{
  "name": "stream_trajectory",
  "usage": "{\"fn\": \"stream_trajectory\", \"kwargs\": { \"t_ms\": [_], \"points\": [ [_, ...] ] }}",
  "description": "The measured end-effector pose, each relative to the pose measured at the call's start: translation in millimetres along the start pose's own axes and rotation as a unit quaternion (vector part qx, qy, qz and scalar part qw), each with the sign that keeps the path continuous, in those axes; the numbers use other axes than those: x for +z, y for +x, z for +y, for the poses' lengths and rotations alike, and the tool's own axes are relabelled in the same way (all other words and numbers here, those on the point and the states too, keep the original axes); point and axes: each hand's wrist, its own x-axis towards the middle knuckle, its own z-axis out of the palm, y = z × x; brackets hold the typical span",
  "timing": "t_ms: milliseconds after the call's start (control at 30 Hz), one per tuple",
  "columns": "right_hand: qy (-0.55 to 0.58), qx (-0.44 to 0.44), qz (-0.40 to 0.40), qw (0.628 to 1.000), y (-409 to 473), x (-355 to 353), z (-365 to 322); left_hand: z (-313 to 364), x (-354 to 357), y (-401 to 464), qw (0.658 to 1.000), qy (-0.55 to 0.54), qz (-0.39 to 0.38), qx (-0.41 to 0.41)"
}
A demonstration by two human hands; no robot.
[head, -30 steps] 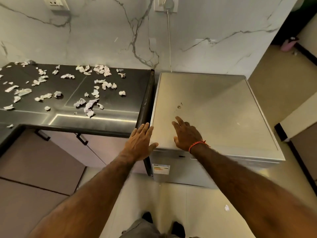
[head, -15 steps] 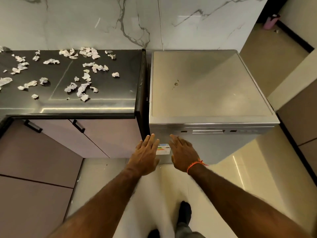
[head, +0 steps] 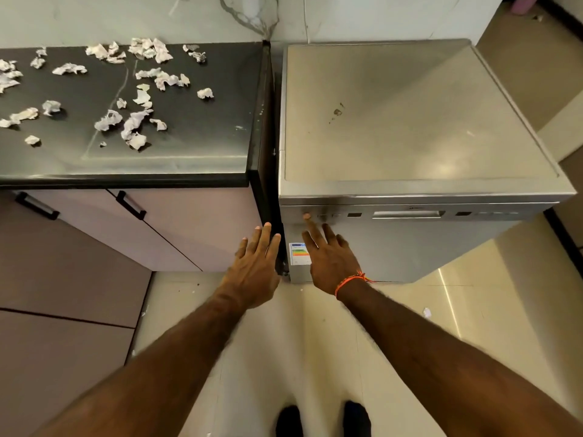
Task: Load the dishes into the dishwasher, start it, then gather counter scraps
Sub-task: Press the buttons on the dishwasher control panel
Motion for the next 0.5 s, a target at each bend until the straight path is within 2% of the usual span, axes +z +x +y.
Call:
{"fn": "stream_trajectory", "kwargs": {
  "t_ms": [300, 367, 500],
  "points": [
    [0.013, 0.055, -0.016, 0.998, 3, 20, -11, -7, 9, 7, 1.0, 0.002, -0.024, 0.002],
    [0.057, 0.081, -0.033, 0.995, 5, 20, -12, -7, 10, 9, 1.0, -0.001, -0.031, 0.003],
    [0.134, 0.131, -0.014, 0.982, 7, 24, -10, -8, 5, 15, 0.999, -0.003, -0.031, 0.008]
  ]
}}
